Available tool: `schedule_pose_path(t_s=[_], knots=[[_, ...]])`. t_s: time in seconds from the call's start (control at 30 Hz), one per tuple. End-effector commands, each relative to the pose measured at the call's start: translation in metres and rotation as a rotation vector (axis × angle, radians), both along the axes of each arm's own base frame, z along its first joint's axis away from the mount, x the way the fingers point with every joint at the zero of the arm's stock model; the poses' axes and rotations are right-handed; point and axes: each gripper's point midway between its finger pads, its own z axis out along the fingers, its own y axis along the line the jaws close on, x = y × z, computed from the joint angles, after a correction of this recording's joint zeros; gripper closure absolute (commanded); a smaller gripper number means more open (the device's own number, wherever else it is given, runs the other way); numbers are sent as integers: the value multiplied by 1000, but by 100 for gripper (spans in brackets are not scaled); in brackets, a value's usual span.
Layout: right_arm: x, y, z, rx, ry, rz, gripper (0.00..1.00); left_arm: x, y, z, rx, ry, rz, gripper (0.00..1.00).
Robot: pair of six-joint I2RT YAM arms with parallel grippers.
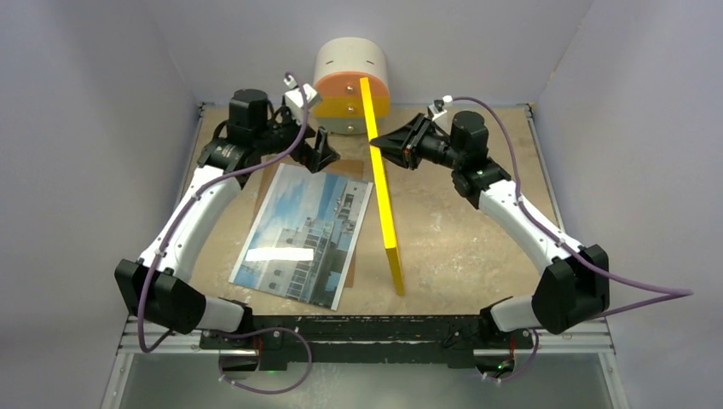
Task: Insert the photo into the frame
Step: Turn over the photo frame at the center of the board.
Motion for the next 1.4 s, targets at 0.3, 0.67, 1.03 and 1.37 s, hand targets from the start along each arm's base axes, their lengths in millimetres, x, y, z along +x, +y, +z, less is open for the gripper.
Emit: schedule_pose_path(t_s=[0.3, 0.67, 1.03, 1.37], knots=[[-2, -58, -13, -346, -84, -8, 31, 16, -109, 35, -6, -89, -109, 0], [-3, -93, 3, -591, -190, -68, 32, 32, -114, 12, 34, -47, -82, 0], [-7, -96, 12, -632, -222, -45, 35, 35, -112, -16, 92, -37, -57, 0], [-18, -91, 26, -574, -253, -31, 30, 53, -153, 4, 73, -48, -81, 0]])
